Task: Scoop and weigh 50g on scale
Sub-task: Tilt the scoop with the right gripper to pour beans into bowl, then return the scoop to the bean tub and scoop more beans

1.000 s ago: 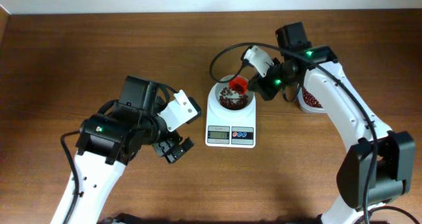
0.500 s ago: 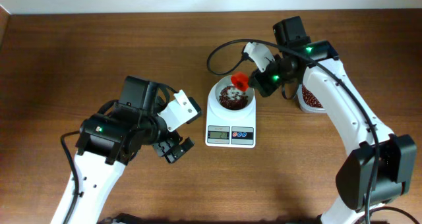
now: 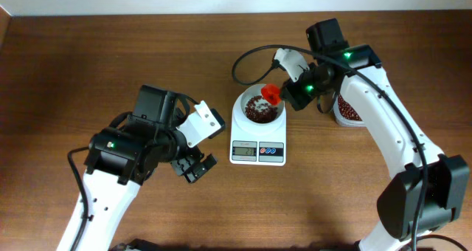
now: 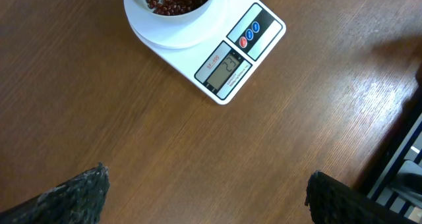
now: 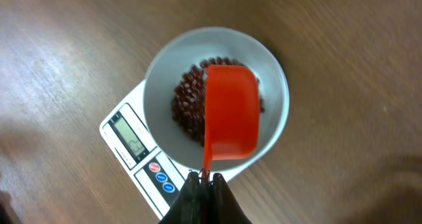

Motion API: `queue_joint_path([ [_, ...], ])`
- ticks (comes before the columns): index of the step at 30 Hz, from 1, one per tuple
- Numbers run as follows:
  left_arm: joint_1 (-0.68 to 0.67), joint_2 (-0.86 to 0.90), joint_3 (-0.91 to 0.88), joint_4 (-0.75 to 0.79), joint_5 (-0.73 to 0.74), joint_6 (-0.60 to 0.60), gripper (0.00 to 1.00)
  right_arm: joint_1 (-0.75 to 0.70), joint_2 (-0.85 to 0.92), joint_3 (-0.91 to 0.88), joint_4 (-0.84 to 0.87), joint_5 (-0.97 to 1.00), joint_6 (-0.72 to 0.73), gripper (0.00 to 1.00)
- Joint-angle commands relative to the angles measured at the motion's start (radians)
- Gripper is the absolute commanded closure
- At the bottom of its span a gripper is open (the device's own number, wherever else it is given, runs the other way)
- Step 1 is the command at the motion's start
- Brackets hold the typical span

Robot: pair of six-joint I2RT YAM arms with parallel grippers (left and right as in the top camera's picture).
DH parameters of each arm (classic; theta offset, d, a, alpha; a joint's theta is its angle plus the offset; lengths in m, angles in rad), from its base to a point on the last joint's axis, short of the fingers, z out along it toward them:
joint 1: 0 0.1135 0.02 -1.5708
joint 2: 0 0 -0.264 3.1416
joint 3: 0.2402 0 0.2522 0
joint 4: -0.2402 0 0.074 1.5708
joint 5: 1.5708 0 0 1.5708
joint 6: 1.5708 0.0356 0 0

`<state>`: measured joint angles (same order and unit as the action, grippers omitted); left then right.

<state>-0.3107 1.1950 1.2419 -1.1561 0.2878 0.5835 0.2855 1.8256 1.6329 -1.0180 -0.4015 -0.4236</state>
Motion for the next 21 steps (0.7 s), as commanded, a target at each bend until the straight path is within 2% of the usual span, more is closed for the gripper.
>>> queue_joint_path([
  [1,0.006,-0.004,0.015,0.002,0.003,0.016,0.01,0.026,-0.039,0.024,0.045,0.163,0.044,0.96],
  [3,0.006,-0.004,0.015,0.002,0.003,0.016,0.01,0.05,-0.048,0.024,0.0,0.069,-0.019,0.96],
  [4,0.006,-0.004,0.015,0.002,0.004,0.016,0.01,0.06,-0.048,0.024,0.013,0.116,-0.024,0.96],
  [5,0.006,-0.004,0.015,0.002,0.003,0.016,0.01,0.069,-0.044,0.024,0.039,0.225,0.017,0.96],
  [7,0.006,-0.004,0.015,0.002,0.004,0.016,0.01,0.087,-0.056,0.024,0.013,0.149,0.009,0.96],
  [12,0.006,-0.004,0.015,0.002,0.004,0.016,0.01,0.079,-0.104,0.108,-0.036,0.148,0.07,0.96],
  [15,0.006,-0.004,0.015,0.002,0.003,0.016,0.01,0.018,-0.192,0.144,-0.077,0.184,0.069,0.96],
  [17,0.006,-0.004,0.015,0.002,0.004,0.016,0.01,-0.076,-0.253,0.144,-0.133,0.269,0.07,0.96],
  [21,0.006,-0.004,0.015,0.002,0.004,0.016,0.01,-0.228,-0.251,0.131,-0.283,0.364,0.076,0.96],
])
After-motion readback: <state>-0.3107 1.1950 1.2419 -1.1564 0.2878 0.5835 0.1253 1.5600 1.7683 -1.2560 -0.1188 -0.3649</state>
